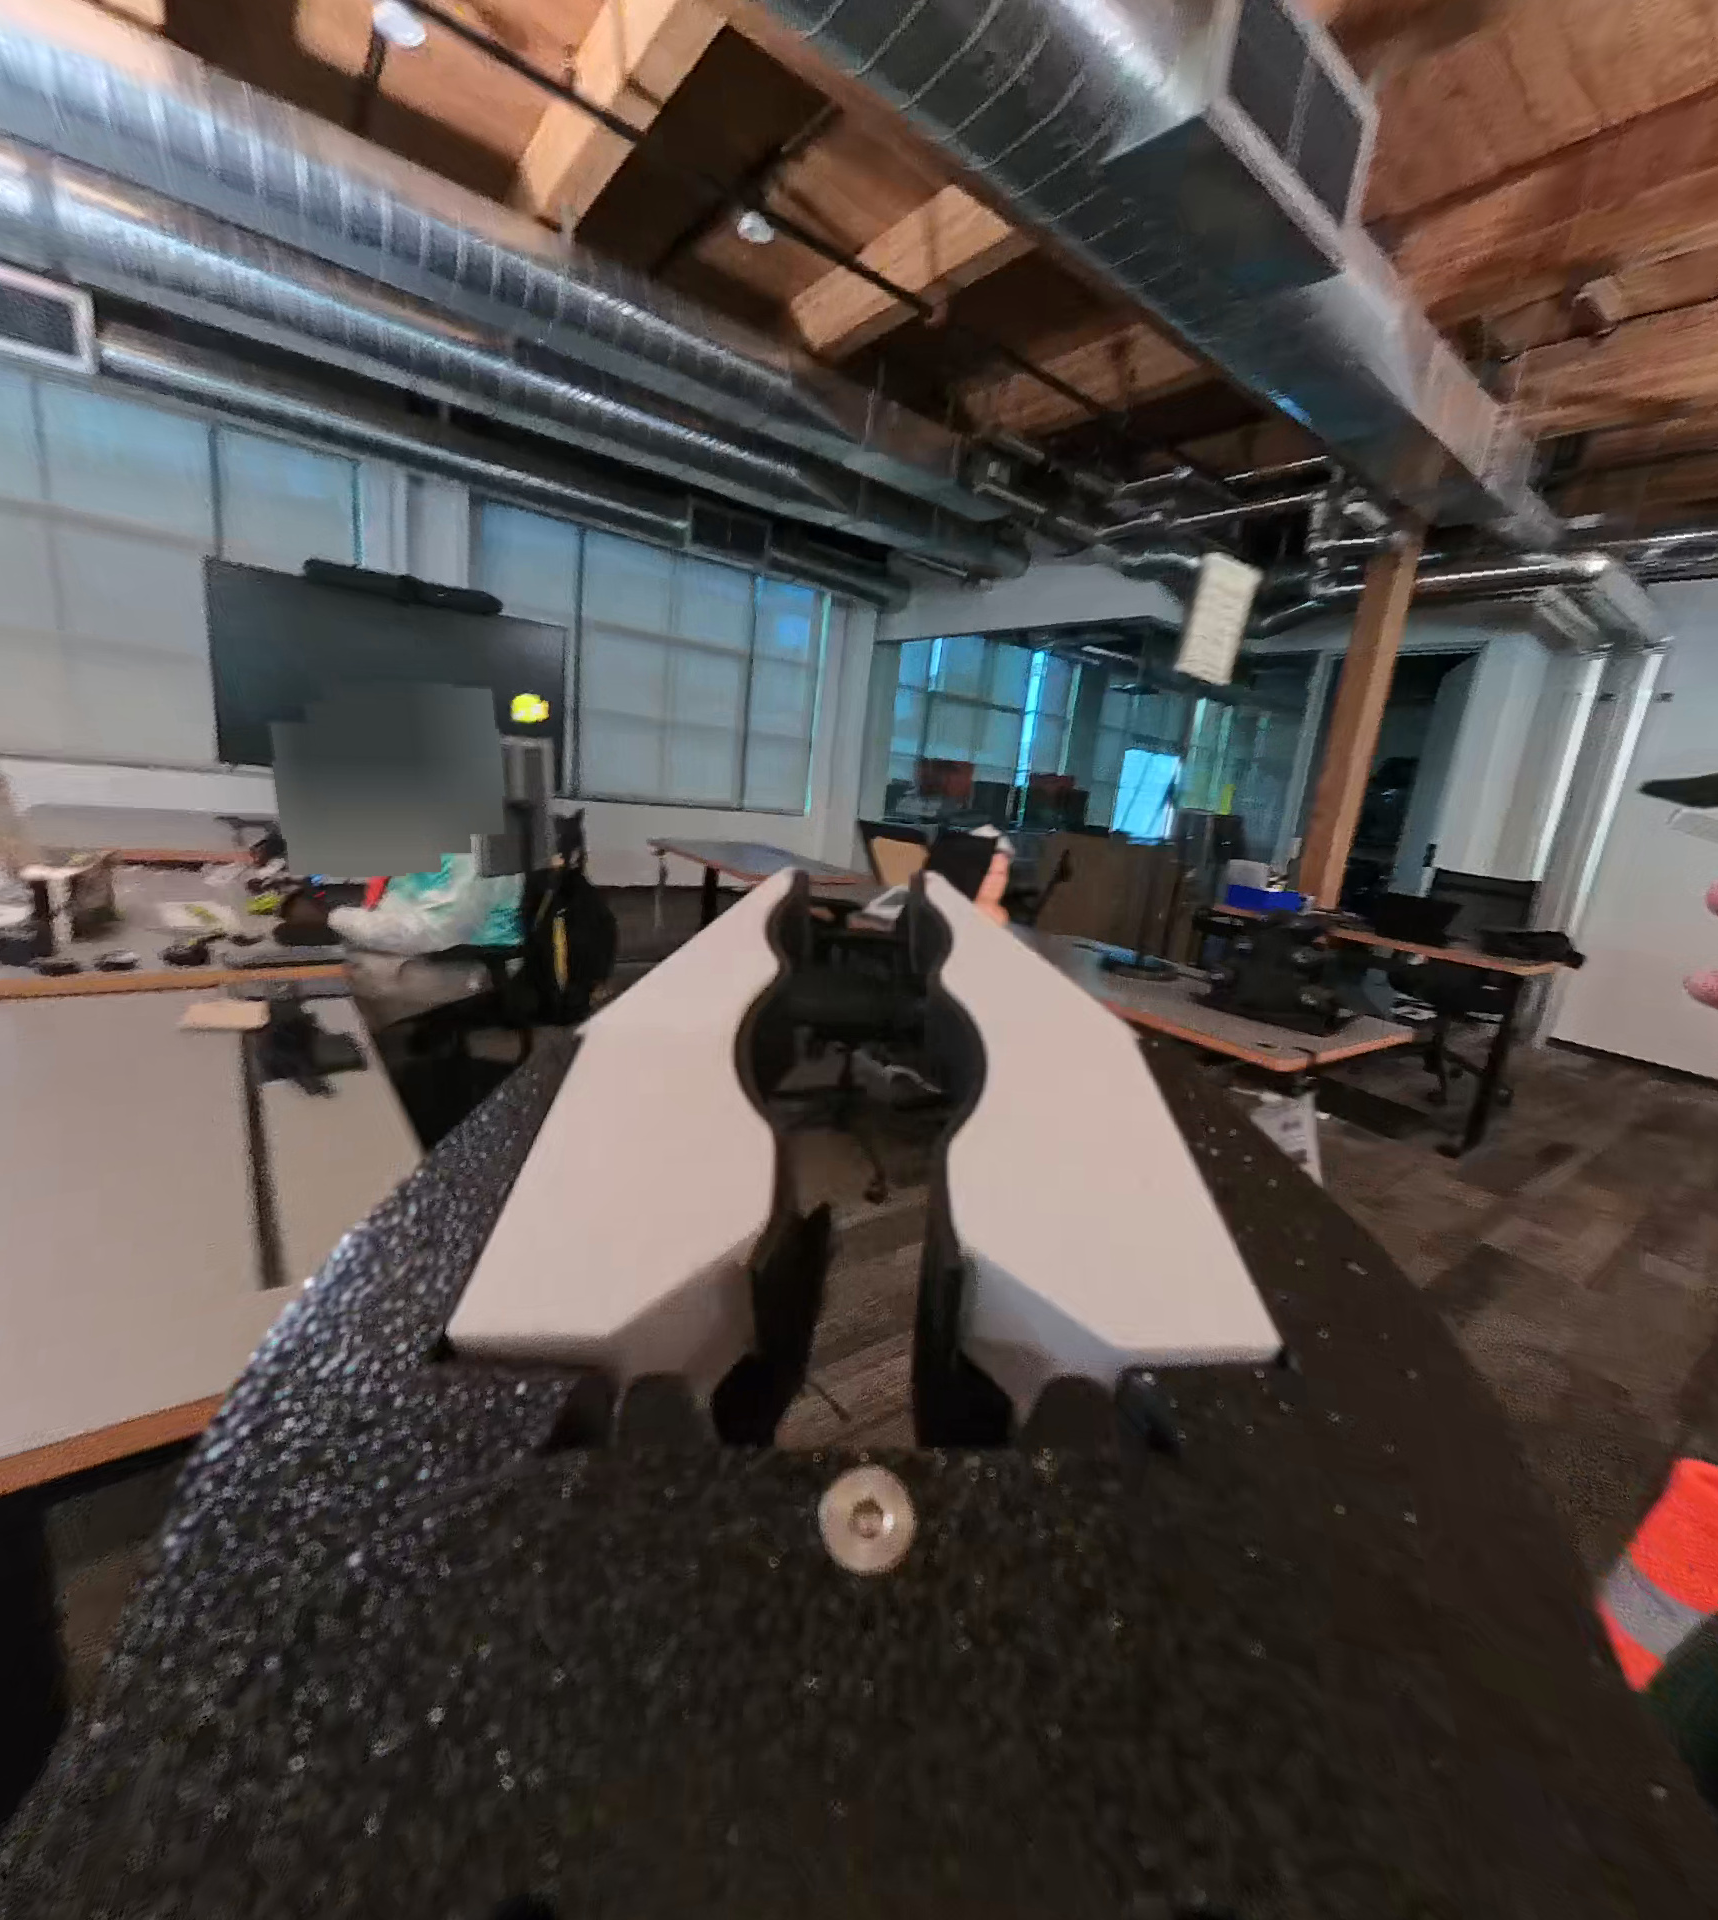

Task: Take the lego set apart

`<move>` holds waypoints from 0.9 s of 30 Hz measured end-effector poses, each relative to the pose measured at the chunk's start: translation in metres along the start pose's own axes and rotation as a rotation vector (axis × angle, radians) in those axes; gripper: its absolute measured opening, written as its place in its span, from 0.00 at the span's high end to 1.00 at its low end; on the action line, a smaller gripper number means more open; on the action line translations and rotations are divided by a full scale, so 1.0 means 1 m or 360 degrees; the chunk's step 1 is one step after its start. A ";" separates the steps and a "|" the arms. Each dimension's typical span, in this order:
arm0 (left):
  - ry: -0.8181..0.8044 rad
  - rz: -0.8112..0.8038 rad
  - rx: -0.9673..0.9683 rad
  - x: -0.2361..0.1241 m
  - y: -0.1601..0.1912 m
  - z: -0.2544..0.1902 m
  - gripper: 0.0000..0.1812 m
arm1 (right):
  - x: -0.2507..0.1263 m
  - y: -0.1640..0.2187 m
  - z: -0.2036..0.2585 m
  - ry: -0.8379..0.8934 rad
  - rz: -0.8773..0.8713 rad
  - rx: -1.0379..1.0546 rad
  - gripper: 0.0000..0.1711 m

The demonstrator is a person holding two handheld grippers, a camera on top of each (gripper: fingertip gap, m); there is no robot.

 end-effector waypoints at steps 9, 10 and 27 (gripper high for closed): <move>-0.0552 0.0112 0.0201 -0.070 -0.046 0.221 0.93 | 0.248 0.104 0.152 -0.0601 -0.0024 0.0229 0.69; -0.0620 0.0151 0.0233 -0.087 -0.051 0.237 0.93 | 0.274 0.118 0.175 -0.0694 -0.0007 0.0289 0.69; -0.2553 0.0077 0.0806 -0.387 -0.205 0.428 0.96 | 0.591 0.174 0.774 -0.2384 -0.0104 0.0940 0.70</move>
Point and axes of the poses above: each gripper's, where its closed fingertips meet, x out along the fingers, y out of its underside, z = x × y across the jaws, the point moved 4 cm from there along -x, back along the fingers, and after that the axes turned 12 degrees about -z, right-handed, at the moved point
